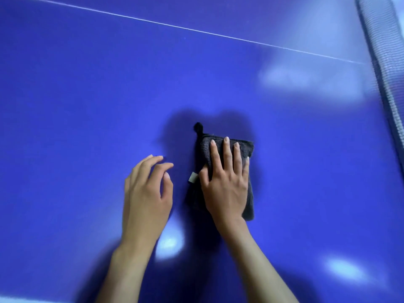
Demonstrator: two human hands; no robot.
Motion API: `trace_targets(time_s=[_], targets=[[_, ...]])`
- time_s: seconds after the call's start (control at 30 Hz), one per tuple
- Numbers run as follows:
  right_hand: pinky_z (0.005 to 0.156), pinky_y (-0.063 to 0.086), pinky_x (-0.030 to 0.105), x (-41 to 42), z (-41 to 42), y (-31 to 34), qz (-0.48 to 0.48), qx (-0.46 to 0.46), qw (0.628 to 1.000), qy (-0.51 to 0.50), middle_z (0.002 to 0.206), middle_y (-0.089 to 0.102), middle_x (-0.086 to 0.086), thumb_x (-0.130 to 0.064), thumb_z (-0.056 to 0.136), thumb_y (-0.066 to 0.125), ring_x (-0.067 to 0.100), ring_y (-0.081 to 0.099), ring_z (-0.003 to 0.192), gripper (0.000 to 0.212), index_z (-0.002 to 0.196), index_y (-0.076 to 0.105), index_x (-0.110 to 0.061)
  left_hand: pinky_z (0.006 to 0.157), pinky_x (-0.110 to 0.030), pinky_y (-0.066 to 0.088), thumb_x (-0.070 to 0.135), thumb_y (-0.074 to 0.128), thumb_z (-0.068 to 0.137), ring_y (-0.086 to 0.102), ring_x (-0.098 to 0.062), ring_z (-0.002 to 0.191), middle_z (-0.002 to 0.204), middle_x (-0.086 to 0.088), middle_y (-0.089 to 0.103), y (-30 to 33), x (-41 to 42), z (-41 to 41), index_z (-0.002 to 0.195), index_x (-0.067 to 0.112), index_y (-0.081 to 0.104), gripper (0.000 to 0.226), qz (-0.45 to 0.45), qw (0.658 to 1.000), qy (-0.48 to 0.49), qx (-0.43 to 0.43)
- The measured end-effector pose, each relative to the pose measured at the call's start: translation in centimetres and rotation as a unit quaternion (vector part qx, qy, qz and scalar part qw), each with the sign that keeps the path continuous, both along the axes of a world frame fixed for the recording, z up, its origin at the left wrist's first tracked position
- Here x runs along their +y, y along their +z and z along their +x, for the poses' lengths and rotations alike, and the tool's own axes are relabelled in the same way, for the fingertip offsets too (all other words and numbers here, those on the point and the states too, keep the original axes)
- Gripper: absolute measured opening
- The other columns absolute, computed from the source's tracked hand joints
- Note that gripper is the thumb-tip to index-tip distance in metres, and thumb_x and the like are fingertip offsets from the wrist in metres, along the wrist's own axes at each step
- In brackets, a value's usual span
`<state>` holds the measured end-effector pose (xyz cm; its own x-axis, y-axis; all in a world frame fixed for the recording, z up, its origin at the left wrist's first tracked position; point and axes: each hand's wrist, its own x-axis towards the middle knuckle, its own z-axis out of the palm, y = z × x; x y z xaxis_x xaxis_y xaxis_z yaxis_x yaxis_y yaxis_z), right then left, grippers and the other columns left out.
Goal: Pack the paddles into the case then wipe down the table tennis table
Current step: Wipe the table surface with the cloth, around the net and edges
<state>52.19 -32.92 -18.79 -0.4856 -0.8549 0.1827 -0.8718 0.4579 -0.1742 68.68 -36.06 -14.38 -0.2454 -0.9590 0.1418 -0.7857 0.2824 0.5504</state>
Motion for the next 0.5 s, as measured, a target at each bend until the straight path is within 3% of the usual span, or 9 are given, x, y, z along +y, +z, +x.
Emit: trace_targets(time_s=[0.23, 0.5], targets=[[0.126, 0.024, 0.056, -5.7, 8.1, 0.0, 0.0, -0.006, 1.0, 0.023, 0.17, 0.03, 0.007, -0.039, 0.097, 0.046, 0.029, 0.027, 0.158, 0.063, 0.159, 0.044, -0.027, 0.104, -0.043, 0.042, 0.013, 0.055, 0.097, 0.057, -0.029, 0.128, 0.129, -0.006, 0.065, -0.3, -3.9, 4.5, 0.114, 0.014, 0.073, 0.025, -0.031, 0.999, 0.013, 0.009], [0.127, 0.022, 0.054, -10.2, 6.3, -0.3, -0.017, -0.029, 0.999, 0.038, 0.169, 0.034, 0.003, -0.039, 0.099, 0.04, 0.026, 0.026, 0.158, 0.059, 0.157, 0.046, -0.031, 0.103, -0.04, 0.043, 0.009, 0.057, 0.096, 0.058, -0.027, 0.128, 0.126, -0.004, 0.066, 0.4, -5.5, 3.8, 0.111, 0.015, 0.073, 0.024, -0.049, 0.998, -0.006, 0.025]])
